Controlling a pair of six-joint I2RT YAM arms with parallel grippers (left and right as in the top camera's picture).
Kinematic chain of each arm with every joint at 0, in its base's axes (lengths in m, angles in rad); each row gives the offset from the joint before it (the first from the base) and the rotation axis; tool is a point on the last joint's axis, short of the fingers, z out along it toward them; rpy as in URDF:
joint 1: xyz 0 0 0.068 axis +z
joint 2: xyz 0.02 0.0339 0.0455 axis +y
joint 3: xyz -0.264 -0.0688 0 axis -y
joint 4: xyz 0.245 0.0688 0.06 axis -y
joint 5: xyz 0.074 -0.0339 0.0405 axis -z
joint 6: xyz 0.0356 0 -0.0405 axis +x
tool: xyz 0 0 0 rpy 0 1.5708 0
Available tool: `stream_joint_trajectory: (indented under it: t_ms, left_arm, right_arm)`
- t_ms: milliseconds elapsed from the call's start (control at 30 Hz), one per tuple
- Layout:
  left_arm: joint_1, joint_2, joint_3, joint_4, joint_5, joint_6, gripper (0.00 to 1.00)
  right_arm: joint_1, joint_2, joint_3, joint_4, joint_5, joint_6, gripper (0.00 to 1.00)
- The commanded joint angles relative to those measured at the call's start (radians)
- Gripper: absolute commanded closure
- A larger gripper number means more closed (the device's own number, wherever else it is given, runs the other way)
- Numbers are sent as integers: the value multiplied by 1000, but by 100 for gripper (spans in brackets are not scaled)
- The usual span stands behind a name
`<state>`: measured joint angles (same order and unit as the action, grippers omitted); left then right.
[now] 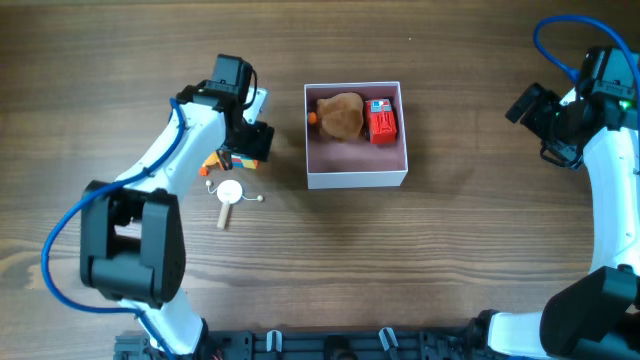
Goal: Pack container
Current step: 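Move the left gripper over the Rubik's cube and lower, then close the left gripper on the Rubik's cube and lift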
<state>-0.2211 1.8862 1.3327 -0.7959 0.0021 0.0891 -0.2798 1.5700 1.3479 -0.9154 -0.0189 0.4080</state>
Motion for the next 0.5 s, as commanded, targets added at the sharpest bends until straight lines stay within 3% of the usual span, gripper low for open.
stream_joint_trajectory:
  t_ms: [0,233,333,467]
  left_arm:
    - [2,26,14,5,-54,-80,29]
    - [2,26,14,3,-56,-98,30]
    - [2,26,13,0,-55,-98,36]
    - [2,28,6,-1,-56,-97,27]
  right_arm:
    - [-1,10,0,4,-8,14,0]
    - [-1,10,0,5,-8,14,0]
    - [-1,10,0,8,-8,14,0]
    - [-1,10,0,8,-8,14,0]
